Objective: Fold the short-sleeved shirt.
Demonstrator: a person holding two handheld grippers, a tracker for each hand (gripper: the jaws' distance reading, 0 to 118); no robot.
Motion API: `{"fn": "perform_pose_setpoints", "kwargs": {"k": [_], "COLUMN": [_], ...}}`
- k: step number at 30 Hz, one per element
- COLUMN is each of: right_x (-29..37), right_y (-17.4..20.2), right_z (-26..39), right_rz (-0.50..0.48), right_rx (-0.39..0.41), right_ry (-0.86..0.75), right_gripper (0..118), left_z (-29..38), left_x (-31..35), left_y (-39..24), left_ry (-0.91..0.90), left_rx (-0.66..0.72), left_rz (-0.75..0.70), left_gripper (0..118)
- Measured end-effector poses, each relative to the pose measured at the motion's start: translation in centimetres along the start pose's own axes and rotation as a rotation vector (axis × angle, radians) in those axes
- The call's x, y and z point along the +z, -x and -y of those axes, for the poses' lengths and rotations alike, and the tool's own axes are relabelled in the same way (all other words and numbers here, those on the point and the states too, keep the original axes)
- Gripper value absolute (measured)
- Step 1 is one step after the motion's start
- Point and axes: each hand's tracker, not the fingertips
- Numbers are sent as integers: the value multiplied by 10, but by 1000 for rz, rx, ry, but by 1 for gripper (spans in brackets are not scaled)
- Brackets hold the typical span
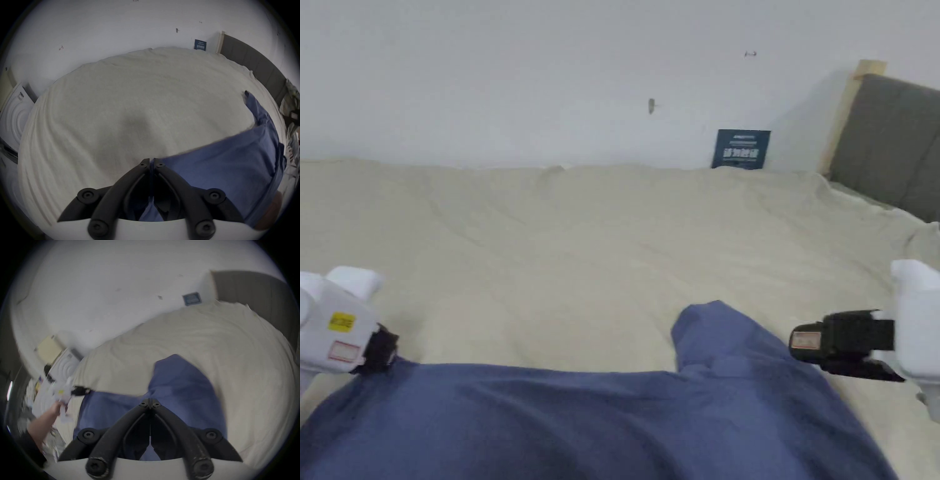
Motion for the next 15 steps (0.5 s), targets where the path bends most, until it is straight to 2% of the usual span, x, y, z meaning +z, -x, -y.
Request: {"fn": "perform_pose_setpoints", "kwargs": {"k": [2,3,4,5,6,7,10,11,12,13,14,15], "right_x": [-30,-45,-62,-79,-92,-107,-135,-141,-143,-143,-142,-141], "right_y": [-21,-23,-27,-29,-32,-37,-46,-47,-45,-44,-42,-42], "right_z": [-34,-42,-55,-61,-63,-62,-55,-53,-52,-50,-50,-49], "right_rz": [62,93,177,250,308,360,407,429,409,393,362,329], "right_rx": [-36,14,117,189,223,248,294,316,335,344,341,327], "right_ry": [47,78,148,233,297,351,460,445,424,410,391,372], "right_gripper": [0,9,29,55,86,90,87,84,76,63,35,0], "left_z": [-1,-1,-1,0,1,1,5,6,7,8,9,10], "left_x": [6,8,10,13,13,14,13,12,12,11,10,9], "left_y": [3,4,6,6,5,6,5,4,4,4,4,4], "left_ry": [3,2,4,1,1,5,20,25,30,34,40,46], "left_rx": [8,10,6,8,14,20,14,4,-2,-7,-11,-14], "left_rz": [-6,-11,-4,-5,-5,1,6,0,0,-1,0,1], "left_gripper": [2,2,2,2,2,2,2,2,2,2,2,2]}}
